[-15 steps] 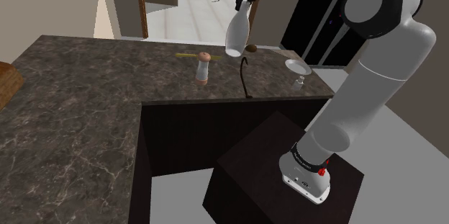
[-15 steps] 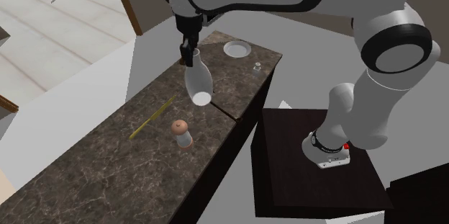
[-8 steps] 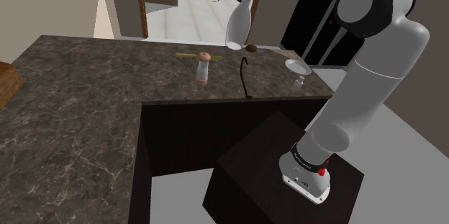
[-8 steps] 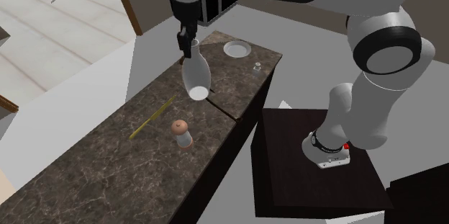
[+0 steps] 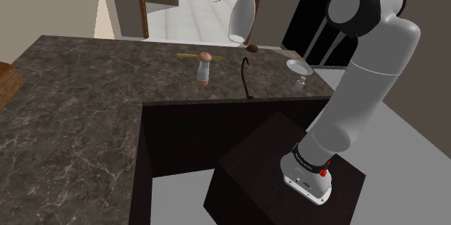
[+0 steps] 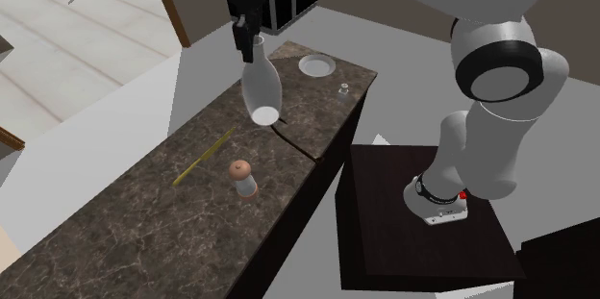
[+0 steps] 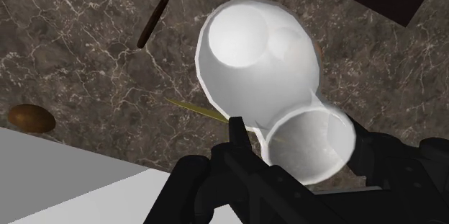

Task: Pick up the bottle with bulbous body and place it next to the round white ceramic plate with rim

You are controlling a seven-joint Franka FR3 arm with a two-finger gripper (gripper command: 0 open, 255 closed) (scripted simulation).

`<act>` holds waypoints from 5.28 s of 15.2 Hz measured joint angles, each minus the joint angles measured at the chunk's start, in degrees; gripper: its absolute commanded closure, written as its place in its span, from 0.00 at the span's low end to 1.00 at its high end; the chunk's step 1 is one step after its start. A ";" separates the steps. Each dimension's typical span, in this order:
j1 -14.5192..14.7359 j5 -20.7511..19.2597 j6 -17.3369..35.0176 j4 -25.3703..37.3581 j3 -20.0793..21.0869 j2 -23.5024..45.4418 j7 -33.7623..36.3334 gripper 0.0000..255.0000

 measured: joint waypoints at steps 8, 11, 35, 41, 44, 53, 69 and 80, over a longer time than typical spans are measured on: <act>-2.86 3.09 -11.27 19.55 -0.34 8.51 -0.24 1.00; -5.00 3.45 -12.20 19.63 -1.16 7.87 -2.95 1.00; -29.01 9.81 -14.89 18.53 -13.38 7.63 -35.76 1.00; -35.25 12.33 -15.54 21.58 -14.60 10.97 -41.49 1.00; -31.92 9.53 -10.23 12.29 -15.01 6.80 -41.78 1.00; -27.23 4.88 0.68 -5.00 -14.57 -0.45 -41.06 1.00; -24.84 1.80 15.76 -24.84 -13.70 -6.05 -40.61 1.00; -24.46 1.49 24.16 -34.05 -13.48 -6.99 -41.03 1.00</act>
